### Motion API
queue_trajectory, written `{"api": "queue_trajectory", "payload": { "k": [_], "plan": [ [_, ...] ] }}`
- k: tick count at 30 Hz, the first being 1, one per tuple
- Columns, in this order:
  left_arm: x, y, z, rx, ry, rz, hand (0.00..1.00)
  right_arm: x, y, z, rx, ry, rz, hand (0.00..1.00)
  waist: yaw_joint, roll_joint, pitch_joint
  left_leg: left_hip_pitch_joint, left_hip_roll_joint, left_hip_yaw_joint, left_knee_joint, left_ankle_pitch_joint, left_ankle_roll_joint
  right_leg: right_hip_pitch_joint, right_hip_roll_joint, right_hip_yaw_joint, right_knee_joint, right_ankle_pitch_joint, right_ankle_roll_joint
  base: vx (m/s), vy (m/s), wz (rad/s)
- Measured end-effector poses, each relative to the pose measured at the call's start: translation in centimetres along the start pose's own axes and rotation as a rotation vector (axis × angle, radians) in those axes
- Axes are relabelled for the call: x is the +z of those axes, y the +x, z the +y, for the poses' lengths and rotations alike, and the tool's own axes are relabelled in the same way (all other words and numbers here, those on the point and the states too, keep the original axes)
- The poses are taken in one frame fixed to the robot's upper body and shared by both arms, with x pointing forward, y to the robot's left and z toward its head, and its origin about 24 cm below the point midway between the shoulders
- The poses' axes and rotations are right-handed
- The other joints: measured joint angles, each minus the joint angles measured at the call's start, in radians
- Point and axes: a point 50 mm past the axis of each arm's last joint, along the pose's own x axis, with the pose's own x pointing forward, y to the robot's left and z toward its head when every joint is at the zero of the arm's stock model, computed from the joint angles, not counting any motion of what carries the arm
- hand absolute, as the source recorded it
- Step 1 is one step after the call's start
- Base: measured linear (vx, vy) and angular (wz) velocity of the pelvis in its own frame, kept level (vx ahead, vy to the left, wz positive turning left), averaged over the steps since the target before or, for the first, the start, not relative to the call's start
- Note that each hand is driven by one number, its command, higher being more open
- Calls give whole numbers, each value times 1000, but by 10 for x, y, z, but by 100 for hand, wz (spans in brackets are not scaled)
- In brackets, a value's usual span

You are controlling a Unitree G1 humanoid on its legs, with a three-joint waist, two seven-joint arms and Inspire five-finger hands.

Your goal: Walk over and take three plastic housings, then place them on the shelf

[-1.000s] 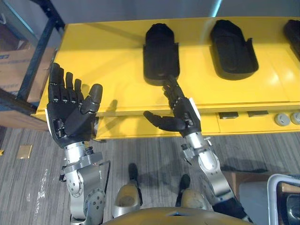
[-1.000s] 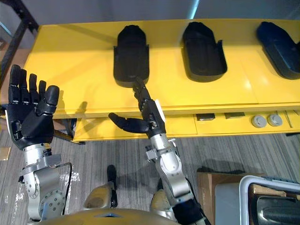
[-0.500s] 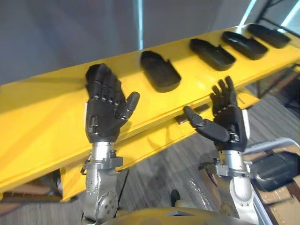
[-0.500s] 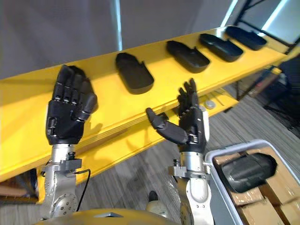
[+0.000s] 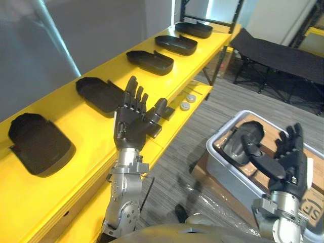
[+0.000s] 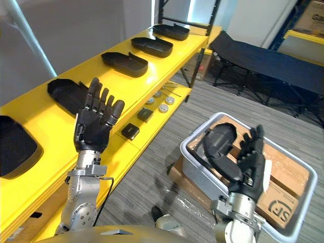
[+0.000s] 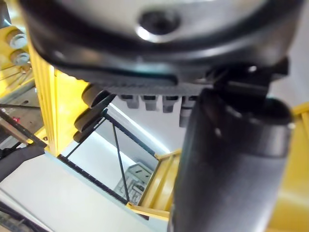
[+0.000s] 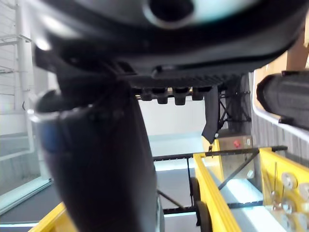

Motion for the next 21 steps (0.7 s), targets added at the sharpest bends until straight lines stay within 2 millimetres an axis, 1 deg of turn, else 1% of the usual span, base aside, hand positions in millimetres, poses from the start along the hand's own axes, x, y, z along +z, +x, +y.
{"api": "queue_trajectory", "payload": {
  "k": [1,2,3,4,5,6,7,8,10,12,13,14,15,16,17,18,19,20,21],
  "plan": [
    [6,-1,1,8,1,-16,100,0,8,8,53,9,-19,100,37,20,0,-26,-44,-147,23,-59,16,-16,0,17,3,9,-3,-151,162,-77],
    [10,-4,1,11,2,-26,100,-2,13,14,84,9,-24,100,50,34,-6,-28,-50,-199,15,-79,19,-29,6,18,12,16,-1,-165,179,-53],
    [15,-5,-1,-12,-2,-44,100,-4,18,20,97,19,-29,100,64,47,-2,-34,-57,-230,0,-98,-13,-46,11,11,26,20,6,-142,120,-3],
    [21,-5,-4,-49,1,-66,100,-6,20,24,90,34,-22,100,81,48,4,-51,-66,-237,-4,-113,-45,-68,2,5,38,29,20,-152,111,16],
    [23,-4,-5,-66,2,-75,100,-8,20,27,89,46,-12,100,92,45,9,-60,-75,-243,2,-112,-54,-71,-9,4,40,30,22,-238,116,28],
    [26,-4,-6,-82,4,-88,100,-12,18,32,89,62,24,100,100,29,17,-87,-90,-261,21,-117,-53,-81,-30,-8,44,29,25,-176,74,31],
    [27,-4,-6,-90,4,-93,100,-14,15,34,87,71,41,100,101,22,20,-100,-98,-275,30,-123,-60,-88,-40,-16,54,21,27,-213,104,46],
    [26,-5,-9,-108,-3,-95,100,-19,9,36,73,89,80,100,104,10,29,-128,-118,-299,59,-127,-64,-106,-59,-25,83,11,34,-123,93,37],
    [23,-6,-14,-139,-17,-81,100,-23,2,34,36,100,115,100,104,7,45,-153,-133,-307,99,-134,-62,-116,-76,-25,96,13,41,-119,115,13],
    [19,-8,-19,-163,-29,-64,100,-26,-4,30,15,88,142,100,102,8,60,-164,-138,-293,145,-153,-63,-122,-81,-10,99,25,56,-91,119,-28],
    [19,-8,-19,-167,-28,-58,100,-28,-7,29,10,81,156,100,102,4,63,-169,-136,-268,174,-166,-59,-131,-80,-13,91,36,63,-75,86,-49],
    [19,-9,-19,-167,-25,-57,100,-28,-7,29,11,81,159,100,103,0,66,-167,-132,-247,182,-168,-57,-132,-81,-18,74,38,40,-129,84,-103],
    [20,-9,-16,-145,-22,-64,100,-29,-2,32,33,80,143,100,116,11,89,-142,-116,-186,169,-156,-42,-135,-109,-187,51,-20,-149,-107,41,-114],
    [20,-9,-15,-135,-19,-67,100,-30,1,34,48,80,136,100,126,13,95,-126,-105,-155,145,-142,-29,-149,-118,-257,70,-66,-200,-154,-6,-153],
    [23,-7,-11,-119,3,-82,100,-30,7,37,68,84,116,100,140,23,103,-98,-80,-99,101,-124,-41,-217,-143,-351,233,-71,-170,-61,-91,-108],
    [24,-7,-8,-106,17,-88,100,-31,8,41,77,92,110,100,141,4,104,-72,-81,-82,83,-113,-52,-246,-179,-396,432,-83,-161,14,-163,-75],
    [24,-6,-4,-92,26,-89,100,-34,7,41,79,91,118,100,140,-3,104,-60,-80,-82,92,-112,-54,-238,-211,-414,523,-101,-161,85,-143,-29],
    [25,-6,-2,-81,34,-92,100,-37,7,42,78,90,130,100,145,-28,91,-55,-84,-83,101,-112,-55,-233,-214,-431,527,-104,-128,52,-147,-39],
    [27,-5,8,-45,57,-100,100,-45,10,47,99,85,150,100,143,-22,88,-67,-72,-108,117,-114,-54,-221,-183,-455,497,-59,-65,-23,-154,-78]
  ]
}}
